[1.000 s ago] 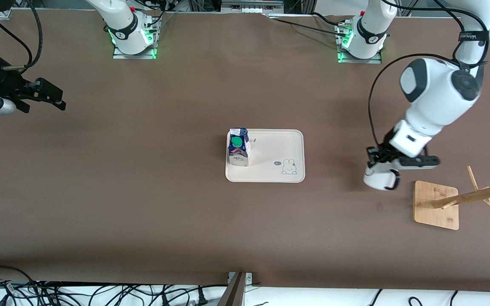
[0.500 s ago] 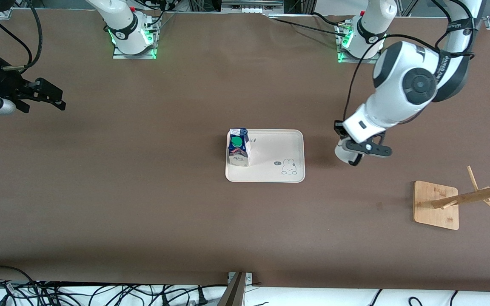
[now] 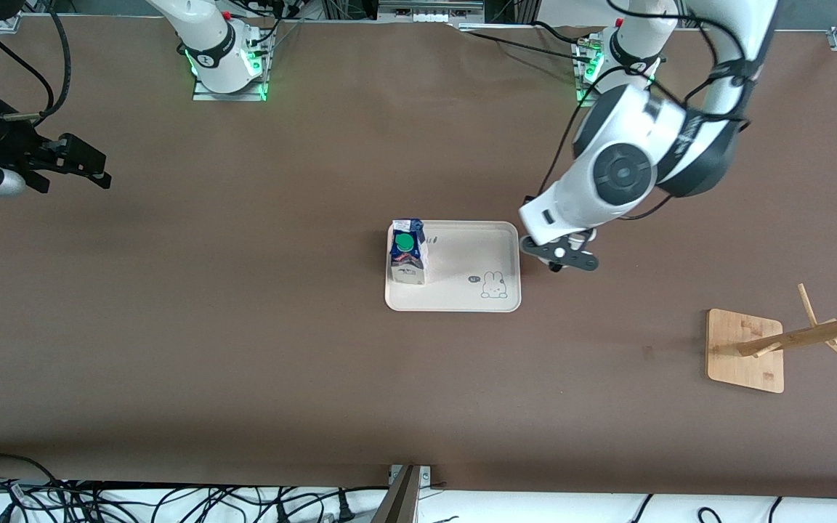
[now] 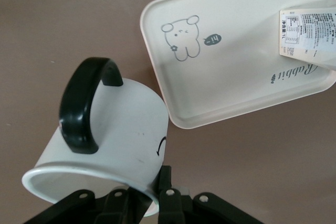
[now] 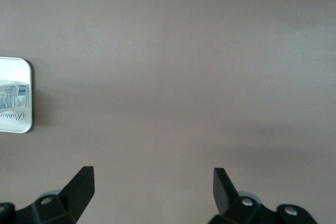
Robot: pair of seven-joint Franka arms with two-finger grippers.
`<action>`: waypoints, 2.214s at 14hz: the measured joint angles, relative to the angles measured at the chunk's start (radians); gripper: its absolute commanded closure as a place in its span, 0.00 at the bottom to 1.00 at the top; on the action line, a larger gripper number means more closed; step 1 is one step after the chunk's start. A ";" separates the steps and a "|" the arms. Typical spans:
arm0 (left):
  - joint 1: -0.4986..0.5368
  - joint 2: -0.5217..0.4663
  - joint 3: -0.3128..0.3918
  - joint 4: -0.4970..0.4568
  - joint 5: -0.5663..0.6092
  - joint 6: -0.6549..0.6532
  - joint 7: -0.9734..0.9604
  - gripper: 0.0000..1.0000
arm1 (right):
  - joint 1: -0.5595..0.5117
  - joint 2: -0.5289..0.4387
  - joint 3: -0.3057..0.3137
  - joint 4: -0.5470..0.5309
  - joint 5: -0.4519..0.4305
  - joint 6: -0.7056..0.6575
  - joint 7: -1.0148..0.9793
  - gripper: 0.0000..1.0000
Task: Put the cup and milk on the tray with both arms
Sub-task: 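Carry the mug with the left gripper toward the tray, then lower the mug onto the tray beside the carton with the left gripper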
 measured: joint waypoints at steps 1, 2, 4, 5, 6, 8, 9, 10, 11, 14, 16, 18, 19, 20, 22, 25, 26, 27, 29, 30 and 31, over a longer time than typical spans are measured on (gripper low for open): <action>-0.022 0.029 0.000 0.020 0.000 0.000 -0.023 1.00 | 0.000 0.000 0.000 0.000 0.000 0.000 0.000 0.00; -0.043 0.055 0.001 0.040 0.001 0.000 -0.048 1.00 | -0.001 0.000 0.000 0.000 0.000 0.000 0.000 0.00; -0.082 0.097 0.000 0.075 0.001 0.000 -0.098 1.00 | -0.001 0.000 0.000 0.000 0.000 0.000 0.000 0.00; -0.096 0.111 0.001 0.087 0.001 0.000 -0.120 1.00 | -0.001 0.000 0.000 0.000 0.000 0.000 0.000 0.00; -0.107 0.123 0.001 0.095 0.001 -0.001 -0.143 1.00 | -0.001 0.000 0.000 0.000 0.000 0.000 0.000 0.00; -0.119 0.151 0.001 0.106 0.001 -0.001 -0.180 1.00 | -0.001 0.000 0.000 0.000 0.000 0.000 0.000 0.00; -0.127 0.170 0.003 0.117 0.001 -0.001 -0.188 1.00 | -0.001 0.000 0.000 0.000 0.000 0.000 0.000 0.00; -0.139 0.192 0.011 0.132 0.001 -0.001 -0.197 1.00 | -0.001 0.000 0.000 0.000 0.000 0.000 0.000 0.00; -0.153 0.215 0.022 0.146 0.001 -0.001 -0.204 1.00 | -0.001 0.000 0.000 0.000 0.000 0.000 0.000 0.00; -0.183 0.272 0.042 0.187 0.001 0.000 -0.226 1.00 | -0.001 0.000 0.000 0.000 0.000 0.000 0.000 0.00; -0.186 0.288 0.042 0.204 0.001 0.000 -0.235 1.00 | -0.001 0.000 0.000 0.000 0.000 0.000 0.000 0.00; -0.186 0.295 0.043 0.212 0.001 0.009 -0.236 1.00 | -0.001 0.000 0.000 0.000 0.000 0.000 0.000 0.00; -0.186 0.298 0.043 0.215 0.001 0.025 -0.236 1.00 | -0.001 0.000 0.000 0.000 0.000 -0.001 0.000 0.00; -0.186 0.304 0.043 0.218 0.001 0.042 -0.236 1.00 | -0.001 0.000 0.000 0.000 0.000 -0.001 0.000 0.00; -0.186 0.318 0.043 0.219 0.001 0.084 -0.236 1.00 | -0.001 0.000 0.000 0.000 0.000 -0.001 0.000 0.00; -0.186 0.337 0.043 0.220 0.001 0.113 -0.236 1.00 | -0.001 0.000 0.000 0.000 0.000 -0.001 0.000 0.00; -0.187 0.340 0.043 0.220 0.001 0.114 -0.236 1.00 | -0.001 0.000 0.000 0.000 0.000 -0.001 0.000 0.00; -0.187 0.340 0.043 0.221 0.001 0.114 -0.236 0.95 | -0.001 0.000 0.000 0.000 0.000 -0.001 0.000 0.00; -0.187 0.340 0.043 0.221 0.001 0.114 -0.236 0.47 | -0.002 0.000 -0.001 0.000 0.000 -0.001 0.000 0.00; -0.187 0.340 0.043 0.221 0.001 0.114 -0.236 0.00 | -0.003 0.000 -0.002 0.000 0.000 -0.001 0.000 0.00; -0.187 0.340 0.045 0.221 0.001 0.114 -0.235 0.00 | -0.003 0.000 -0.003 0.000 0.000 -0.001 0.000 0.00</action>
